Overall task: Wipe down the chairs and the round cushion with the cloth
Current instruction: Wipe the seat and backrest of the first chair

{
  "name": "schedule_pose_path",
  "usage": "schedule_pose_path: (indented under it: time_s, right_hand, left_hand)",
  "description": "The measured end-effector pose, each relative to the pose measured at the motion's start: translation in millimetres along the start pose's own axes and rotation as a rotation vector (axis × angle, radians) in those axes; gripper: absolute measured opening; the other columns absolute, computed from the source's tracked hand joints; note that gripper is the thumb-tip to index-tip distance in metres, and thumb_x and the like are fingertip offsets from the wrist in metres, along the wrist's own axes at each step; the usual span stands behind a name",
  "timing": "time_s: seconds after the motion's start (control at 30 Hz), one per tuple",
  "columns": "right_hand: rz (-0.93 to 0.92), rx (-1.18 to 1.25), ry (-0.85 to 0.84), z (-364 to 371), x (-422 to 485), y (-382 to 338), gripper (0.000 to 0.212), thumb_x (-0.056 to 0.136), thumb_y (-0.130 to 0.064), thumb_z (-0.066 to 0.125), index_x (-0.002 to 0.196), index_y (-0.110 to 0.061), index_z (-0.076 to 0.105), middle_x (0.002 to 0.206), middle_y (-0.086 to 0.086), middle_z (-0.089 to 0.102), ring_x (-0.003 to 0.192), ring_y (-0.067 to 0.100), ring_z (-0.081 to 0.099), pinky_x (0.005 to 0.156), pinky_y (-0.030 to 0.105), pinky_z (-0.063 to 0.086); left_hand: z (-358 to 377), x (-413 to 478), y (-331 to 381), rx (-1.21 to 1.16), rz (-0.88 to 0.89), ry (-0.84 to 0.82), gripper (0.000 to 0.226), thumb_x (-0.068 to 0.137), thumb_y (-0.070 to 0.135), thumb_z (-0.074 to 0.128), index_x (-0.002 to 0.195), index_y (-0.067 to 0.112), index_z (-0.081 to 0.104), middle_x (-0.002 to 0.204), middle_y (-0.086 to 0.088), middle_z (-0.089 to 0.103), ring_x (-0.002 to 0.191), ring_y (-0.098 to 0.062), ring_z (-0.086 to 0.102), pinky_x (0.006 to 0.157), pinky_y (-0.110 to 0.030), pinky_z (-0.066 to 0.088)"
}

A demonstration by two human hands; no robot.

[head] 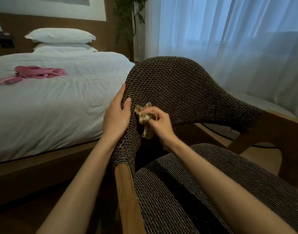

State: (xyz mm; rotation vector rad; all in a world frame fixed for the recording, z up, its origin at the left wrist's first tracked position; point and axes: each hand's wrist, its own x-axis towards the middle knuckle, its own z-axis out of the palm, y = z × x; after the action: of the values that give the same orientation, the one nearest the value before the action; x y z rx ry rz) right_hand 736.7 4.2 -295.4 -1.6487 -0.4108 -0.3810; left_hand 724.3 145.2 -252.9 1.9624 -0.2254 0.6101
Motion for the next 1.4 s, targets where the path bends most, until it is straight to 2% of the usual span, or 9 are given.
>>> schedule_pose_path:
  time_s: [0.23, 0.33, 0.43, 0.53, 0.77, 0.87, 1.17, 1.27, 1.4]
  right_hand:
    - [0.175, -0.058, -0.22, -18.5, -33.5, 12.8, 0.032, 0.079, 0.013, 0.059, 0.084, -0.017, 0.07, 0.091, -0.009, 0.068, 0.089, -0.004, 0.062, 0.08, 0.011, 0.045]
    - [0.067, -0.122, 0.166, -36.0, 4.0, -9.9, 0.032, 0.079, 0.011, 0.056, 0.098, -0.011, 0.07, 0.098, 0.0, 0.068, 0.092, 0.009, 0.062, 0.087, 0.028, 0.049]
    - [-0.145, -0.262, 0.475, -42.6, 48.8, -42.0, 0.033, 0.081, 0.002, 0.058, 0.106, -0.016, 0.07, 0.107, 0.001, 0.064, 0.096, 0.005, 0.055, 0.088, 0.006, 0.038]
    - [-0.171, -0.288, 0.532, -31.9, 83.4, -58.7, 0.031, 0.087, -0.004, 0.057, 0.114, -0.015, 0.068, 0.107, 0.0, 0.058, 0.094, 0.004, 0.048, 0.079, -0.001, 0.029]
    - [-0.168, -0.317, 0.384, 3.1, 82.2, -51.3, 0.027, 0.087, -0.009, 0.061, 0.112, -0.012, 0.07, 0.112, 0.003, 0.059, 0.102, 0.018, 0.057, 0.087, 0.021, 0.04]
    - [-0.193, -0.265, 0.253, 7.0, 63.2, -48.8, 0.024, 0.088, -0.012, 0.062, 0.112, -0.01, 0.069, 0.109, -0.005, 0.055, 0.1, 0.025, 0.061, 0.088, 0.045, 0.051]
    - [0.002, -0.08, 0.126, 19.0, -3.8, -29.9, 0.023, 0.093, -0.008, 0.056, 0.112, -0.004, 0.068, 0.112, 0.007, 0.06, 0.108, 0.016, 0.057, 0.099, 0.033, 0.044]
    - [0.101, 0.011, 0.063, 21.9, -26.7, -27.4, 0.021, 0.094, -0.007, 0.056, 0.111, -0.003, 0.067, 0.116, 0.016, 0.061, 0.112, 0.026, 0.058, 0.102, 0.042, 0.043]
    - [0.223, 0.138, -0.056, 20.2, -60.8, -31.4, 0.015, 0.094, -0.008, 0.055, 0.104, -0.012, 0.066, 0.115, 0.02, 0.064, 0.109, 0.029, 0.061, 0.1, 0.045, 0.046]
  left_hand:
    - [-2.1, -3.6, -1.2, -0.131, -0.009, -0.03, 0.046, 0.101, 0.022, 0.042, 0.147, 0.026, 0.034, 0.147, 0.013, 0.04, 0.129, 0.003, 0.036, 0.096, -0.001, 0.026]
    - [-1.3, -4.3, -2.1, -0.138, -0.009, -0.015, 0.045, 0.101, 0.021, 0.042, 0.146, 0.027, 0.035, 0.143, 0.016, 0.042, 0.129, 0.003, 0.037, 0.099, -0.006, 0.027]
    - [-0.3, -3.5, -4.7, -0.066, -0.014, 0.001, 0.045, 0.102, 0.026, 0.041, 0.146, 0.031, 0.033, 0.146, 0.012, 0.041, 0.127, 0.002, 0.036, 0.101, -0.014, 0.026]
    - [0.1, -2.7, -6.6, -0.05, -0.001, 0.008, 0.045, 0.102, 0.028, 0.041, 0.146, 0.031, 0.033, 0.147, 0.01, 0.041, 0.132, -0.005, 0.039, 0.101, -0.016, 0.028]
    - [2.2, -1.7, -7.6, -0.023, 0.022, 0.022, 0.045, 0.102, 0.028, 0.04, 0.146, 0.031, 0.034, 0.148, 0.009, 0.04, 0.134, -0.006, 0.038, 0.103, -0.018, 0.029]
    - [2.1, -1.5, -7.0, -0.077, 0.018, 0.023, 0.044, 0.102, 0.023, 0.039, 0.146, 0.027, 0.036, 0.148, 0.009, 0.04, 0.134, -0.004, 0.037, 0.107, -0.018, 0.028]
    - [-4.0, -5.5, 0.0, -0.227, 0.023, 0.057, 0.039, 0.1, 0.005, 0.041, 0.138, 0.009, 0.048, 0.139, -0.001, 0.051, 0.128, -0.007, 0.045, 0.102, -0.009, 0.035]
    - [-5.0, -6.9, 1.3, -0.279, 0.009, 0.061, 0.039, 0.099, 0.004, 0.043, 0.137, 0.007, 0.047, 0.135, 0.001, 0.051, 0.123, -0.004, 0.045, 0.092, -0.001, 0.036]
    - [-5.5, -8.1, 1.9, -0.287, -0.018, 0.054, 0.04, 0.098, 0.004, 0.045, 0.138, 0.006, 0.047, 0.139, -0.004, 0.051, 0.128, -0.009, 0.045, 0.098, -0.006, 0.035]
